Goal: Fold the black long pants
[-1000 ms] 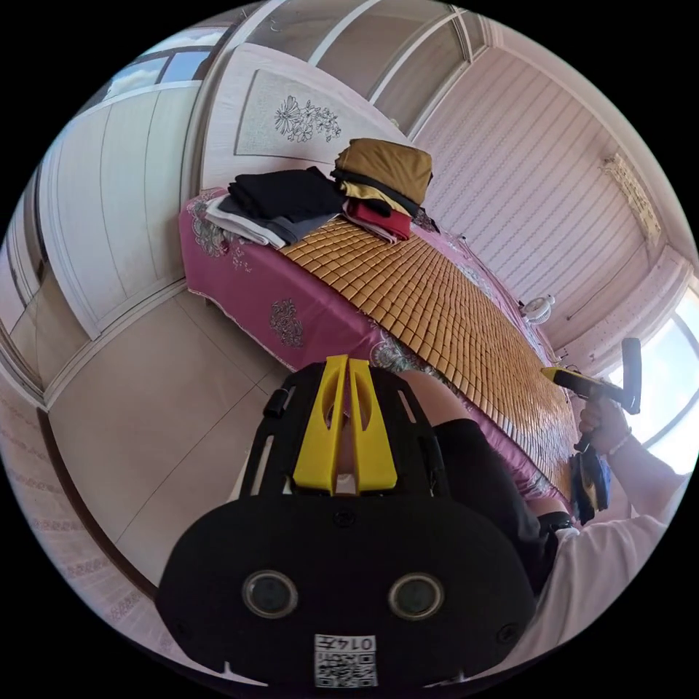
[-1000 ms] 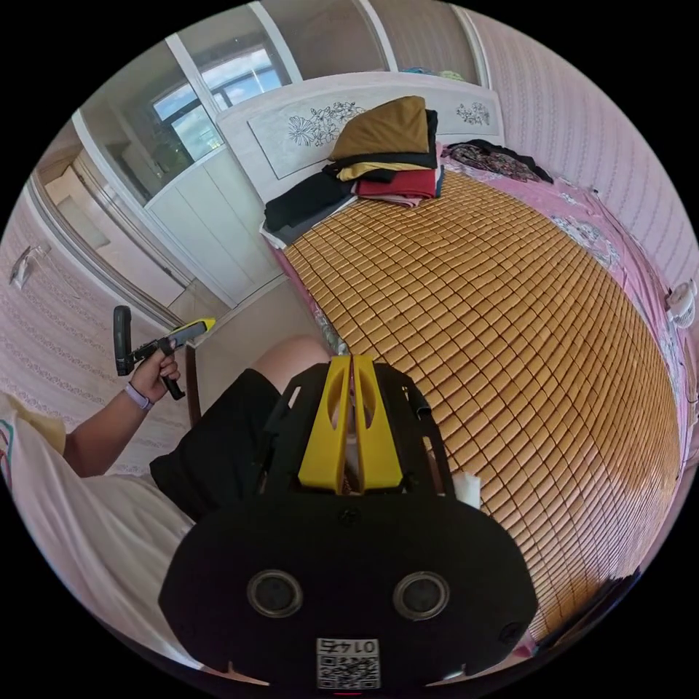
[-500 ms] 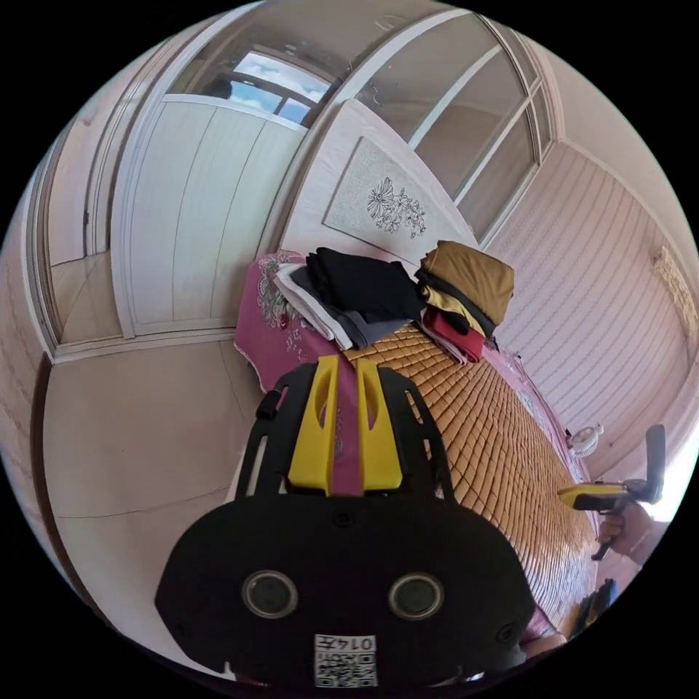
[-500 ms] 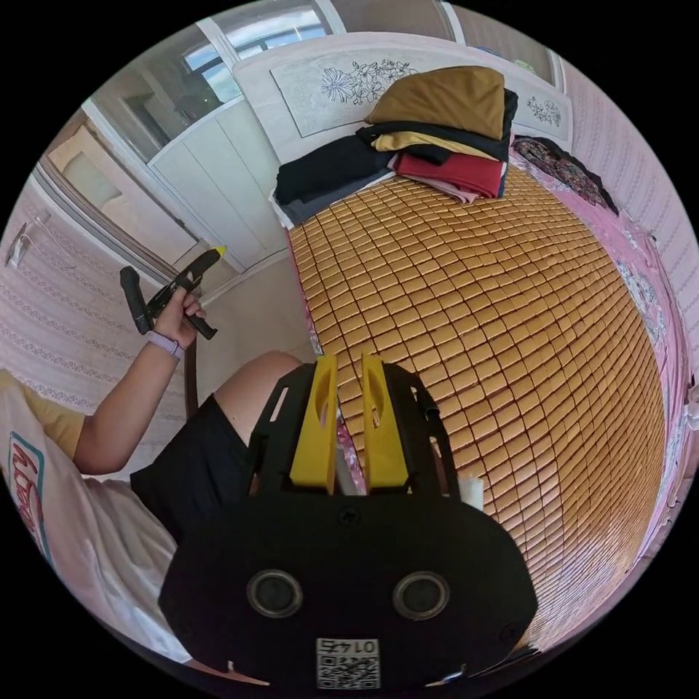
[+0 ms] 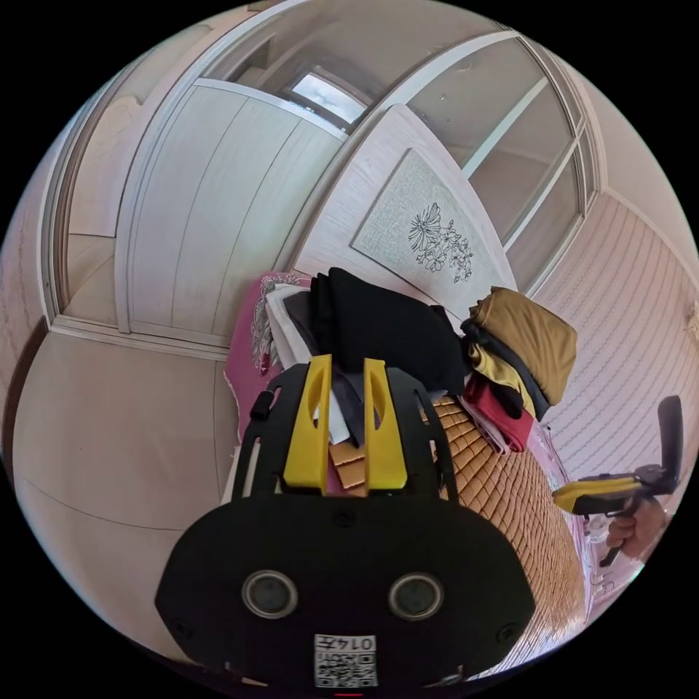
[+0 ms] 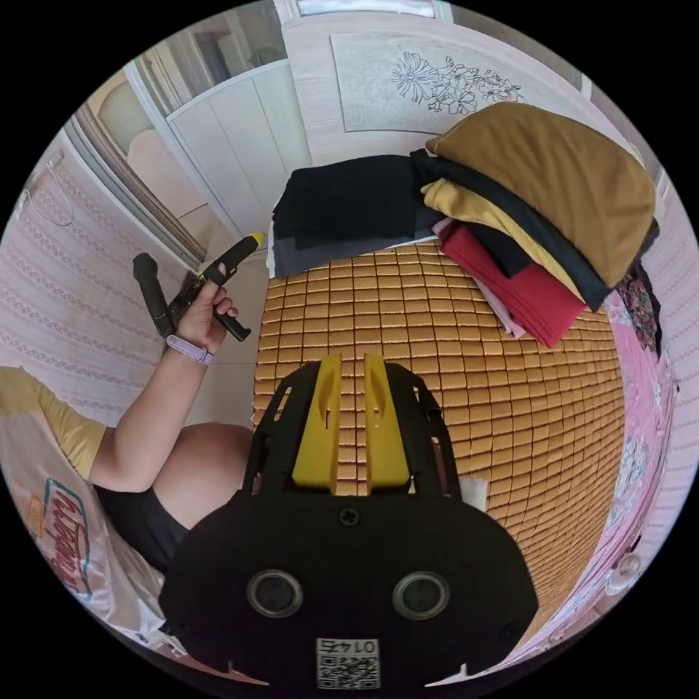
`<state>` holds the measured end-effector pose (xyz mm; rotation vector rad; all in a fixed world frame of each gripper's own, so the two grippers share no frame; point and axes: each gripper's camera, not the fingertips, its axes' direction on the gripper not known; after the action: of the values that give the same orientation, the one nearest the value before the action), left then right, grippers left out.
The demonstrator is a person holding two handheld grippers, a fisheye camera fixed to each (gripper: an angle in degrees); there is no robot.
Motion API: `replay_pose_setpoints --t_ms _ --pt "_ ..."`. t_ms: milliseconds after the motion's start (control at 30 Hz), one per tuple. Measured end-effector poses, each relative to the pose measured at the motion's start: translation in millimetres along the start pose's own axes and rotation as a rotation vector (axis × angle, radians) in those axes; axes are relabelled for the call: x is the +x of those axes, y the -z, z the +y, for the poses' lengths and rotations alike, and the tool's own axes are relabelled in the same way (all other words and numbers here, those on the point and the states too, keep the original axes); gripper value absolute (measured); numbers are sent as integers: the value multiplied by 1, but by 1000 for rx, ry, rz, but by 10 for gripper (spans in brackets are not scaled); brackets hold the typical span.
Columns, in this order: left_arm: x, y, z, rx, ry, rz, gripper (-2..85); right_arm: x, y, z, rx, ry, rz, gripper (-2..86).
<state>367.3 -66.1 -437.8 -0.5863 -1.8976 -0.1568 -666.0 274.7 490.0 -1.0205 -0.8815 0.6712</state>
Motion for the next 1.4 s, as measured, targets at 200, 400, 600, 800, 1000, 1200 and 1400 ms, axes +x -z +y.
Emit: replay_pose_setpoints --t_ms 200,400,600,800,1000,1200,1400 --pt "-13 -21 -12 0 -8 30 81 29 -50 -87 78 38 63 95" --pt "-10 -49 -5 -69 -57 -15 84 45 -113 -139 97 36 161 135" --pt "-3 -66 10 -41 -104 -53 78 72 -159 -150 94 -54 19 104" --pt "4 -79 22 -40 -127 -40 49 82 -153 -126 158 -29 -43 34" --pt "32 -76 17 -39 -163 -77 18 91 -108 -95 270 -119 -301 12" --pt "85 -35 8 66 -251 125 0 61 -31 -42 335 -28 -216 7" --pt "193 -11 38 15 -506 577 -3 67 42 103 409 -176 -147 9"
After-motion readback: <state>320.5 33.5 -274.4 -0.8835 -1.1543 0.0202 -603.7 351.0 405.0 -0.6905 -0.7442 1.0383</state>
